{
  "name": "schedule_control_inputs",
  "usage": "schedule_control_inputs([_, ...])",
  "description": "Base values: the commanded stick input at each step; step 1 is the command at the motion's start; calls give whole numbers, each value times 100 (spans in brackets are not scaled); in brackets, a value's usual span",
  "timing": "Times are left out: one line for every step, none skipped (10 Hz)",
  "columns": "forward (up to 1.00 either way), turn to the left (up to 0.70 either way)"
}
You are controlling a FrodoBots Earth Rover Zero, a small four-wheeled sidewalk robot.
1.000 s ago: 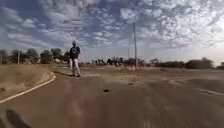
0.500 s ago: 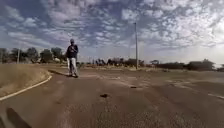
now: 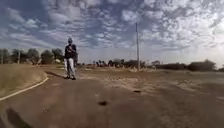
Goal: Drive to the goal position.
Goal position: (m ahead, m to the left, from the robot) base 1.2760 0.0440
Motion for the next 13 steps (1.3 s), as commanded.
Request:
schedule_control_inputs([70, 0])
schedule_control_inputs([70, 0])
schedule_control_inputs([70, 0])
schedule_control_inputs([70, 0])
schedule_control_inputs([70, 0])
schedule_control_inputs([70, 0])
schedule_control_inputs([70, 0])
schedule_control_inputs([70, 0])
schedule_control_inputs([70, 0])
schedule_control_inputs([70, 0])
schedule_control_inputs([70, 0])
schedule_control_inputs([70, 0])
schedule_control_inputs([70, 0])
